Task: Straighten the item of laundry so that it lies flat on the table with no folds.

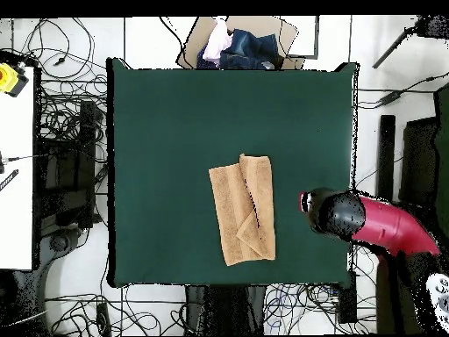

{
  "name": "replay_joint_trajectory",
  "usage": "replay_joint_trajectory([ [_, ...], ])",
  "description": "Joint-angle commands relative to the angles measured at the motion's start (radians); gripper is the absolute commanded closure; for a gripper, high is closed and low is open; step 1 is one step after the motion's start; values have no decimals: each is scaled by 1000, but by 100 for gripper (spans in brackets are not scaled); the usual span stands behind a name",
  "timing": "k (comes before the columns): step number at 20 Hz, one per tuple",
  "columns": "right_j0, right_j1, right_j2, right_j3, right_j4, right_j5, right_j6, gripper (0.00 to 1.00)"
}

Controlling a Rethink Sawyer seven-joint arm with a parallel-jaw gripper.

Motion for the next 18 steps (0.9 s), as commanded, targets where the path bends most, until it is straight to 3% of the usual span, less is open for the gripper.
replay_joint_trajectory([
  [1, 52, 148, 106, -154, -22, 63, -20, 0],
  [18, 100, 349, 19, -279, -146, -154, 56, 0],
])
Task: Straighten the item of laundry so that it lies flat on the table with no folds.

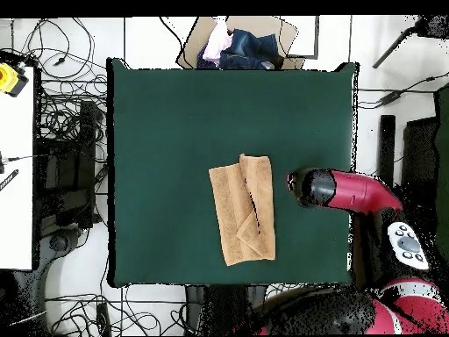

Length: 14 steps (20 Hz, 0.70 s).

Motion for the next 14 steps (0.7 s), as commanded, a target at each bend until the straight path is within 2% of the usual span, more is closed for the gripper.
replay_joint_trajectory([
  [1, 32, 77, 21, -53, -73, -86, 50, 0],
  [4, 58, 47, 9, -78, -62, -35, 55, 0],
  [9, 120, 61, -42, -163, -71, 1, 75, 0],
  [14, 126, 144, -17, -291, -57, 43, 23, 0],
])
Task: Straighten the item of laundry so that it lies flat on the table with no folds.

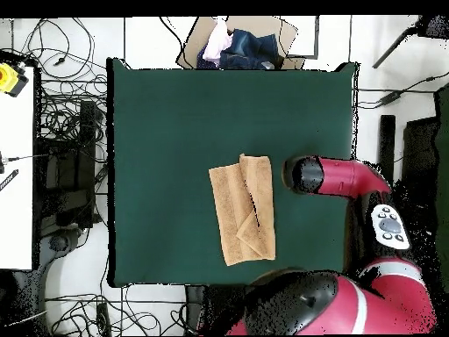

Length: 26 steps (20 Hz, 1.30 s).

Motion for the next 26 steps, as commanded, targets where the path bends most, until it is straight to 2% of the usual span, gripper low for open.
replay_joint_trajectory([
  [1, 50, 106, 21, -204, -35, 74, 14, 0],
  [6, 64, 198, 57, -361, -17, 128, -29, 0],
  [12, 116, 364, 21, -526, -25, 329, -62, 0],
  [14, 97, 385, 55, -523, 4, 374, -78, 0],
  [18, 35, 358, 144, -417, 90, 437, -111, 0],
  [23, 15, 340, 163, -345, 134, 447, -105, 0],
  [26, 22, 347, 154, -347, 146, 468, -101, 0],
])
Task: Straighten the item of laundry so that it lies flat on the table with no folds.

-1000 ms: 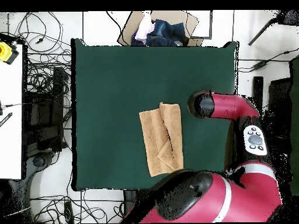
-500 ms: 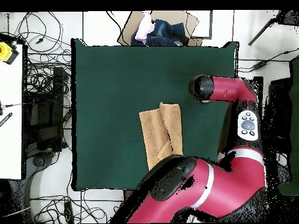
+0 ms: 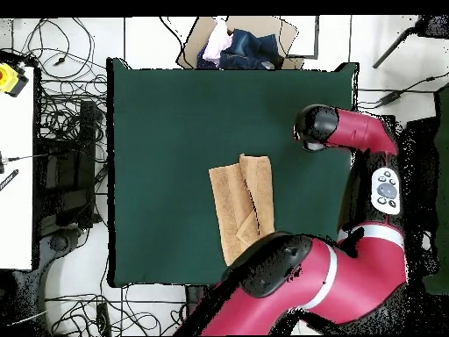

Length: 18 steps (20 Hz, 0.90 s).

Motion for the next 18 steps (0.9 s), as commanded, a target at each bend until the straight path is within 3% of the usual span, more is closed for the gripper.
replay_joint_trajectory([
  [1, 0, 126, 115, 142, 34, 109, -101, 0],
  [8, 2, 120, 112, 155, 71, 148, -90, 0],
  [16, 23, 54, 109, 255, 106, 112, -18, 0],
  [18, 22, 32, 112, 309, 108, 28, 22, 0],
])
